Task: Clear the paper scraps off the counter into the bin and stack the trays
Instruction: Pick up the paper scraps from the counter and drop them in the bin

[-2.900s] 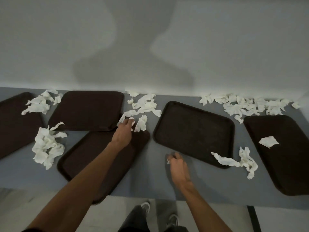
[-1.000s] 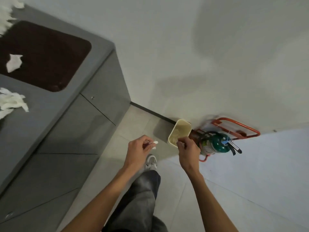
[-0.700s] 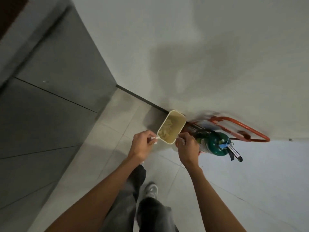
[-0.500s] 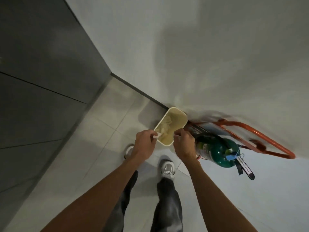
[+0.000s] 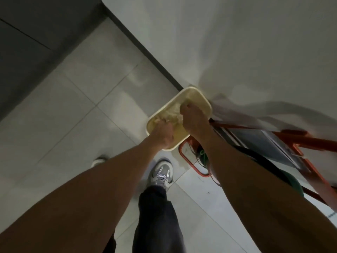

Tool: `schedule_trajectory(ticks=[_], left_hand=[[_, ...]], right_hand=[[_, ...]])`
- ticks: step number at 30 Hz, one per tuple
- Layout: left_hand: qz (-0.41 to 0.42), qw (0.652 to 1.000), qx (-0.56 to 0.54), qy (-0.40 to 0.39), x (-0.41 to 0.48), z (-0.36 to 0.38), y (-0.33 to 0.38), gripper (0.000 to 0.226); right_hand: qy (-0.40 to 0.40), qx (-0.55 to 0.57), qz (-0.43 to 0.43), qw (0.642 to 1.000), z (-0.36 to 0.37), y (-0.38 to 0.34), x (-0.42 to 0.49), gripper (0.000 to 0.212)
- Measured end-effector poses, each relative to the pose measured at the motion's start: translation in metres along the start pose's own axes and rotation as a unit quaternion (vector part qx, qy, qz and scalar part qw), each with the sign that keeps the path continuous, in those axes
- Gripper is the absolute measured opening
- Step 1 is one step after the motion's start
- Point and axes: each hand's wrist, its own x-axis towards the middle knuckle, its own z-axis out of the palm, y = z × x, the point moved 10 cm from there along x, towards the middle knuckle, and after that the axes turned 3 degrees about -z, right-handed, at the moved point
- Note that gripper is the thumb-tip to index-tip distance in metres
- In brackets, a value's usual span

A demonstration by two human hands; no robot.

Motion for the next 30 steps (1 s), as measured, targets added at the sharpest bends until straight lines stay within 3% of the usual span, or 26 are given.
schedule_trajectory(ticks=[3,5,9,14,21,26,30], left_hand=[[-0.012,0.998,0.025,-0.055,0.012,0.023,-0.005,0.053],[-0.012,0.999,0.019,-0.049,0.005,0.013,-0.004,0.051],[0.007,0.999,-0.032,0.033,-0.049,-0.050,0.001,0.035],[0.003,0.986,-0.078,0.150,-0.165,-0.142,-0.022,0.038],[-0.042,0.946,-0.111,0.301,-0.398,-0.255,-0.111,0.049],[-0.086,0.897,-0.156,0.405,-0.606,-0.302,-0.191,0.046],[-0.125,0.844,-0.192,0.485,-0.773,-0.310,-0.258,0.042]], right_hand=[[-0.046,-0.036,-0.017,0.998,0.013,0.000,0.011,0.036],[-0.069,-0.028,-0.006,0.997,0.009,-0.003,0.011,0.039],[-0.039,0.014,0.006,0.999,-0.036,-0.030,-0.012,0.044],[0.063,0.068,0.005,0.996,-0.134,-0.095,-0.079,0.036],[0.186,0.101,-0.103,0.972,-0.289,-0.265,-0.224,0.038],[0.252,0.119,-0.204,0.939,-0.365,-0.417,-0.351,0.034],[0.251,0.116,-0.268,0.923,-0.398,-0.538,-0.446,0.034]])
